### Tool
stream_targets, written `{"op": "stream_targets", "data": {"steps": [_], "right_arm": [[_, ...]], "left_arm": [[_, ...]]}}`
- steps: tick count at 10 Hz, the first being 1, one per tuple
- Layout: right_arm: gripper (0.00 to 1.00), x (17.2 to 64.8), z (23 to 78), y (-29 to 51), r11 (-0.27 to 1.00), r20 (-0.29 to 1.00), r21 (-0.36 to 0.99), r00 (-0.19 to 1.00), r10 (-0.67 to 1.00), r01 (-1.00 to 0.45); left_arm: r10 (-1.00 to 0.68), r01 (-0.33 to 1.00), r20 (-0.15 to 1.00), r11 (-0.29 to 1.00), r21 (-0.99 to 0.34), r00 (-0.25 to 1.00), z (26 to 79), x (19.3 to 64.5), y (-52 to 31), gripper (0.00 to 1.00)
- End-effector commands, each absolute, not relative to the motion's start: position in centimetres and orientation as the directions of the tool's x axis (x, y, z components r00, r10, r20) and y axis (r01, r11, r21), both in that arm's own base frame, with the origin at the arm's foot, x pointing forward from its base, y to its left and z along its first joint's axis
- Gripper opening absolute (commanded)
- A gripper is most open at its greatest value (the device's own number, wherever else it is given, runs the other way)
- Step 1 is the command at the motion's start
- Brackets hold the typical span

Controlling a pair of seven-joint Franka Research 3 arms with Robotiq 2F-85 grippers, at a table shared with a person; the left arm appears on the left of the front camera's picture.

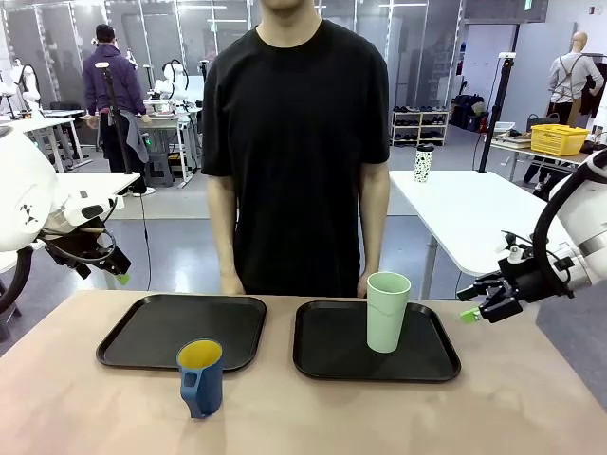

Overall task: Sort and store the cups by type.
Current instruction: Pick up the Handle plastic cup and place it into the empty Flat Tray.

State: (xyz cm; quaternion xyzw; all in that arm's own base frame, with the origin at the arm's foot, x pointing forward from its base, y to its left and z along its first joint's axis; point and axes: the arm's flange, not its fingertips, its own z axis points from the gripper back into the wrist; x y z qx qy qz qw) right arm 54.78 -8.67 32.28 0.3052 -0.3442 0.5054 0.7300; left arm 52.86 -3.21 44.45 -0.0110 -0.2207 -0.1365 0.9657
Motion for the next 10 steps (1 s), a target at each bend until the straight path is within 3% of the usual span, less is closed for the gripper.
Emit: {"op": "stream_targets", "data": {"steps": [1,10], "right_arm": [[1.0,54.93,32.03,-8.54,0.296,0.826,0.079,0.229,0.515,-0.952],[1.0,54.8,32.3,-8.63,0.302,0.811,0.097,0.251,0.528,-0.948]], "left_arm": [[-0.255,0.267,0.432,0.963,0.034,0.865,44.56,52.76,-3.03,1.0],[-0.255,0.267,0.432,0.963,0.034,0.865,44.56,52.76,-3.03,1.0]]}}
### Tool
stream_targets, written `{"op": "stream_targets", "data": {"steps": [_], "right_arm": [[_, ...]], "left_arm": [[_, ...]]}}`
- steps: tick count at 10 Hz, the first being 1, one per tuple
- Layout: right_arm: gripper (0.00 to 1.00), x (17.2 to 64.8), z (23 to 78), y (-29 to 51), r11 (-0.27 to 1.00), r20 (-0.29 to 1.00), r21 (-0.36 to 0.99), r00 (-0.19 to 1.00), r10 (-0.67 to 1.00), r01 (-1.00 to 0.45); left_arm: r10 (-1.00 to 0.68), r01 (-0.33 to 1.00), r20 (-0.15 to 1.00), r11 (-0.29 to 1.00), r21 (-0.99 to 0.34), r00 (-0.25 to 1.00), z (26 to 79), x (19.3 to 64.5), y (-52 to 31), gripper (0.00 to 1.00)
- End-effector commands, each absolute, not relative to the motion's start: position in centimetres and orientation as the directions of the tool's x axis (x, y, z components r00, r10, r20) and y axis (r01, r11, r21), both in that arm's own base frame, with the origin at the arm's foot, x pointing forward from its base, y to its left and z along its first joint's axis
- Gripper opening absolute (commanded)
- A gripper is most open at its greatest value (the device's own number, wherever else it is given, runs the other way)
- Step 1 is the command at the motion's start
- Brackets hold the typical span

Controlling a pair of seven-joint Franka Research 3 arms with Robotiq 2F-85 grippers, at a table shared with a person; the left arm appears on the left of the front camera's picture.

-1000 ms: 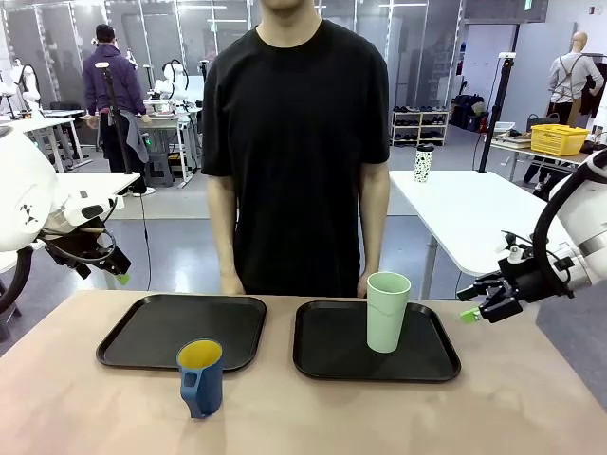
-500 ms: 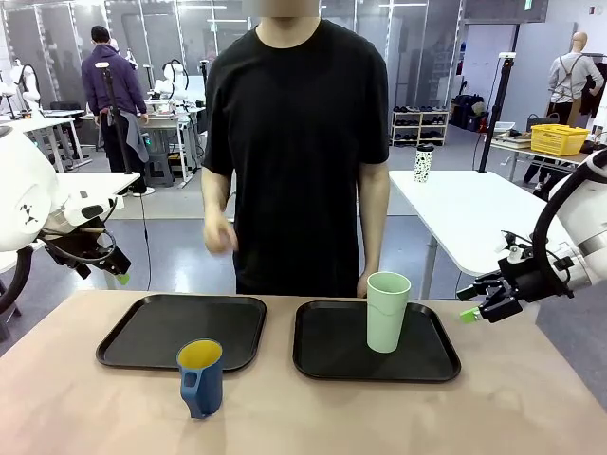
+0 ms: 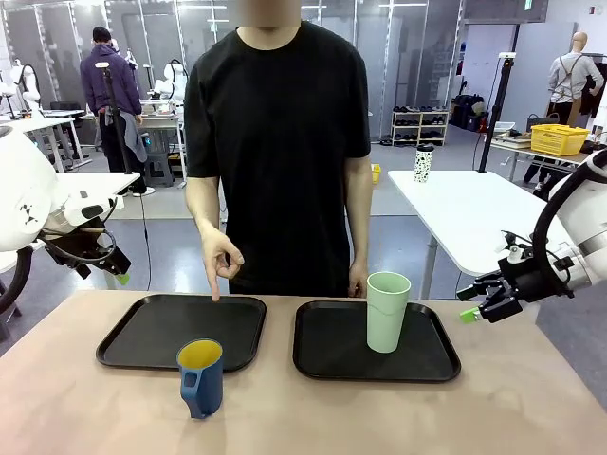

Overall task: Sort and store the cups by type.
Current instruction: Pick up the Handle plastic cup and place it into the empty Flat Tray.

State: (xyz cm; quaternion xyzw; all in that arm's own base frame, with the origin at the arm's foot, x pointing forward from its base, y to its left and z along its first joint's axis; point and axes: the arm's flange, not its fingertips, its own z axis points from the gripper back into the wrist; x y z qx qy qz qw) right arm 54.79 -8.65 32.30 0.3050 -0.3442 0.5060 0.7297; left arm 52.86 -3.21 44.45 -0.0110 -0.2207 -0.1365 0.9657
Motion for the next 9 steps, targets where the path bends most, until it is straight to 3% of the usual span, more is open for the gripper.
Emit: {"op": "stream_targets", "data": {"steps": [1,8,9], "right_arm": [[1.0,52.3,33.4,-8.0,0.275,0.719,-0.006,0.187,0.669,-0.961],[1.0,45.7,35.7,-6.4,0.167,0.401,-0.22,0.067,0.913,-0.961],[1.0,46.9,35.7,-7.3,0.179,0.487,-0.186,0.067,0.871,-0.966]], "left_arm": [[-0.255,0.267,0.432,0.963,0.034,0.865,44.6,52.8,-3.0,1.0],[-0.255,0.267,0.432,0.963,0.034,0.865,44.6,52.8,-3.0,1.0],[-0.255,0.267,0.432,0.963,0.034,0.865,44.6,52.8,-3.0,1.0]]}}
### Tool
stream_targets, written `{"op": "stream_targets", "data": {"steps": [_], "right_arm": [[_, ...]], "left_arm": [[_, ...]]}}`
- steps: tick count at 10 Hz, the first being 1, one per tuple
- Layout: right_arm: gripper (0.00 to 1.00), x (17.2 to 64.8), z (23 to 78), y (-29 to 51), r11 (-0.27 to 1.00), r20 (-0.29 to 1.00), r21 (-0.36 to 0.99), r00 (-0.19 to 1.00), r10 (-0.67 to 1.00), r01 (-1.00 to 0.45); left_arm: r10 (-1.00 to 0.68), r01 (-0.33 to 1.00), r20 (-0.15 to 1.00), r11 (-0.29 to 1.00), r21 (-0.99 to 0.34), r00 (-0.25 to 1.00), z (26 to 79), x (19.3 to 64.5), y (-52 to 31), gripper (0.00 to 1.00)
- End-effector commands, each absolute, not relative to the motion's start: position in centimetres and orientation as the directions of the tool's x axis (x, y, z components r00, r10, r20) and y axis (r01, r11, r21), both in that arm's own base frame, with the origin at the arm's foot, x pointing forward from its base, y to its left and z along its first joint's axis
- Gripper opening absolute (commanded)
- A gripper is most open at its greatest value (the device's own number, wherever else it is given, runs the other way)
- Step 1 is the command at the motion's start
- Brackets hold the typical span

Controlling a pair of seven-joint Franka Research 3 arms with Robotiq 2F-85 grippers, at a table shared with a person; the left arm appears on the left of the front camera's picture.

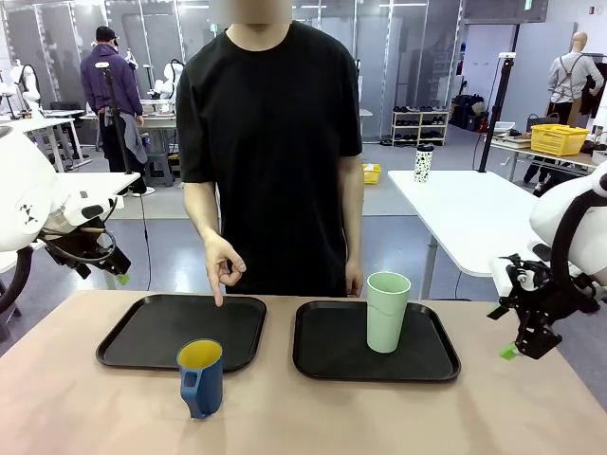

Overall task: Sort and store the cups by type.
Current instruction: Pick up the Handle plastic cup and place it into the empty Flat Tray.

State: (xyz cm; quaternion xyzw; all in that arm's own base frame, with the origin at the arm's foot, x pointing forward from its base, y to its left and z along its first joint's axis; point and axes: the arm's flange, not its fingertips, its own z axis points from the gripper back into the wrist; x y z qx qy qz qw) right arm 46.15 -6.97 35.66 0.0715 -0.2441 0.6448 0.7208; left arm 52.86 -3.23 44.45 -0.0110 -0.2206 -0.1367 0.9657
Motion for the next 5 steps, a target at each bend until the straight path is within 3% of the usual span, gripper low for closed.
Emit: {"op": "stream_targets", "data": {"steps": [1,4,5], "right_arm": [[1.0,46.9,35.7,-7.3,0.179,0.487,-0.186,0.067,0.871,-0.966],[1.0,46.9,35.7,-7.3,0.179,0.487,-0.186,0.067,0.871,-0.966],[1.0,46.9,35.7,-7.3,0.179,0.487,-0.186,0.067,0.871,-0.966]], "left_arm": [[-0.255,0.267,0.432,0.963,0.034,0.865,44.6,52.8,-3.0,1.0],[-0.259,0.269,0.429,0.962,0.039,0.865,44.4,52.9,-3.2,1.0],[-0.326,0.324,0.395,0.943,0.073,0.859,44.4,54.3,-2.9,1.0]]}}
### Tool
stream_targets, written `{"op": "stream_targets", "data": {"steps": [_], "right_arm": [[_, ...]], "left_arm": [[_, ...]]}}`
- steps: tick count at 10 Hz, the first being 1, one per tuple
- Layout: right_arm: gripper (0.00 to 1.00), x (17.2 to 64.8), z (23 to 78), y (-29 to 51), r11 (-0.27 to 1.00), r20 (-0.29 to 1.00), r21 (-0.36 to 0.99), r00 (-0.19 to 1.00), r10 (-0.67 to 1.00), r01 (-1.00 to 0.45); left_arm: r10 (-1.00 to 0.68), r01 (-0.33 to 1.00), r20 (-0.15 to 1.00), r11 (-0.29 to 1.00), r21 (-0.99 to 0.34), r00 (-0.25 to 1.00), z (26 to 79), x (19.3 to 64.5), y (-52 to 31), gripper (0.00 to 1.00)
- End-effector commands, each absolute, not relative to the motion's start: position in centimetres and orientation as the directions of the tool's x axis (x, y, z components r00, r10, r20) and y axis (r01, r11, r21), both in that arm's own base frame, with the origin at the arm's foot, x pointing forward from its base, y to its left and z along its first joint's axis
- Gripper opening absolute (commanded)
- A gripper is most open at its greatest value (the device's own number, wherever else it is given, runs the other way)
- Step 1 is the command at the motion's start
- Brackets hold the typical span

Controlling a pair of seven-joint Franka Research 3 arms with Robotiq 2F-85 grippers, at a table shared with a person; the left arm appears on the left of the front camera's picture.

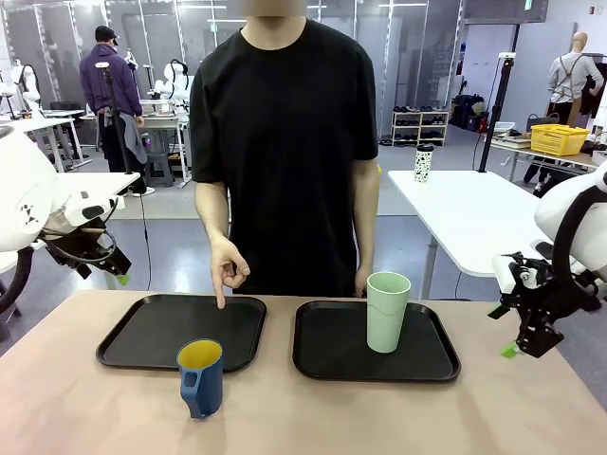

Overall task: Sort and store the cups by type.
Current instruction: Pick up the Handle plastic cup and place it into the empty Flat Tray.

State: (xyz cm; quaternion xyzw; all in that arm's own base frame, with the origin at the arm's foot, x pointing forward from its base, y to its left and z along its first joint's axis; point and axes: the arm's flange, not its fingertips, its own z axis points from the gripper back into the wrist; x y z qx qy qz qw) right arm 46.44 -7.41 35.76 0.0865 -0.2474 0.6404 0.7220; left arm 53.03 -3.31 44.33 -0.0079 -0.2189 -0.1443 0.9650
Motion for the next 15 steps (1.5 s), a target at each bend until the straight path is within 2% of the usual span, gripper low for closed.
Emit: {"op": "stream_targets", "data": {"steps": [1,2,3,4,5,6,7,12,13,14,15], "right_arm": [[1.0,46.9,35.7,-7.3,0.179,0.487,-0.186,0.067,0.871,-0.966],[1.0,46.9,35.7,-7.3,0.179,0.487,-0.186,0.067,0.871,-0.966],[1.0,46.9,35.7,-7.3,0.179,0.487,-0.186,0.067,0.871,-0.966],[1.0,46.9,35.7,-7.3,0.179,0.487,-0.186,0.067,0.871,-0.966],[1.0,46.9,35.7,-7.3,0.179,0.487,-0.186,0.067,0.871,-0.966],[1.0,46.9,35.7,-7.3,0.179,0.487,-0.186,0.067,0.871,-0.966],[1.0,46.9,35.7,-7.3,0.179,0.487,-0.186,0.067,0.871,-0.966],[1.0,46.9,35.7,-7.3,0.179,0.487,-0.186,0.067,0.871,-0.966],[1.0,46.9,35.7,-7.3,0.179,0.487,-0.186,0.067,0.871,-0.966],[1.0,46.9,35.7,-7.3,0.179,0.487,-0.186,0.067,0.871,-0.966],[1.0,46.9,35.7,-7.3,0.179,0.487,-0.186,0.067,0.871,-0.966]], "left_arm": [[-0.525,0.472,0.339,0.851,0.232,0.78,44.4,54.8,-2.9,1.0],[-0.732,0.668,0.235,0.68,0.301,0.64,44.4,53.7,-3.2,1.0],[-0.856,0.798,0.117,0.512,0.317,0.503,44.2,52.6,-3.7,1.0],[-0.901,0.824,0.091,0.427,0.373,0.425,43.7,52.1,-4.2,1.0],[-0.948,0.908,0.03,0.313,0.277,0.318,43.0,51.1,-4.7,1.0],[-0.962,0.938,0.004,0.266,0.22,0.272,42.7,51.1,-4.7,1.0],[-0.857,0.815,0.106,0.512,0.27,0.504,42.6,52.1,-5.4,1.0],[-0.867,0.831,0.092,0.496,0.251,0.49,42.6,51.8,-5.2,1.0],[-0.902,0.914,0.278,0.379,0.142,0.331,41.0,51.3,-7.5,1.0],[-0.952,0.946,0.215,0.26,0.191,0.218,39.9,50.3,-8.3,1.0],[-0.97,0.963,0.212,0.165,0.213,0.12,39.7,49.0,-8.3,1.0]]}}
